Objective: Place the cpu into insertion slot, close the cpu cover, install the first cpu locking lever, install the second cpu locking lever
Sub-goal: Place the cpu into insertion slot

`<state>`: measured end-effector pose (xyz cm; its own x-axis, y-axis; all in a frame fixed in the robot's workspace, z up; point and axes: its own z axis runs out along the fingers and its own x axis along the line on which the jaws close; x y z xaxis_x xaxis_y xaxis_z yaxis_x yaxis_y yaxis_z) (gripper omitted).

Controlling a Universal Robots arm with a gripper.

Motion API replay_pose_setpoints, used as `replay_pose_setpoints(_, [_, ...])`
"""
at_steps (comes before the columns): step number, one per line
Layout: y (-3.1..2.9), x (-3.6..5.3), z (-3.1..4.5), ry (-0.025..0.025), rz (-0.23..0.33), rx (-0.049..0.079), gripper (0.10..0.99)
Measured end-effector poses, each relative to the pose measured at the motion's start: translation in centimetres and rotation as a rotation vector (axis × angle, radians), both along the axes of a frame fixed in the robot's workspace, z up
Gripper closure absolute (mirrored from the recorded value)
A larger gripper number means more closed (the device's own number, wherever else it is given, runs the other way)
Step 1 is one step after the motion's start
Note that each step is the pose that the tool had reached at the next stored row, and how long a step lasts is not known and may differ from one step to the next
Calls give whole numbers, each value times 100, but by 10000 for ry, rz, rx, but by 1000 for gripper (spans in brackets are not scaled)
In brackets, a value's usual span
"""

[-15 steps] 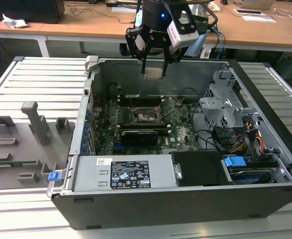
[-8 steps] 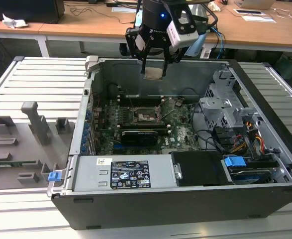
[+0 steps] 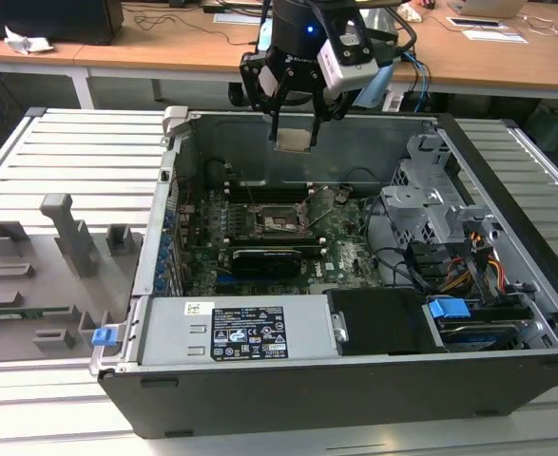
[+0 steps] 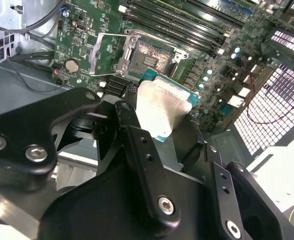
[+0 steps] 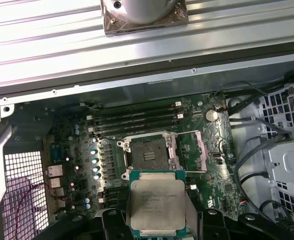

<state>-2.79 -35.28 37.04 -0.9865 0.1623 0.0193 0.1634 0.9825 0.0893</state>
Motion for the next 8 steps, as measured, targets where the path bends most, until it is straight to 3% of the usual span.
replay_pose_setpoints(8, [0, 0, 0, 0, -290, 0, 561])
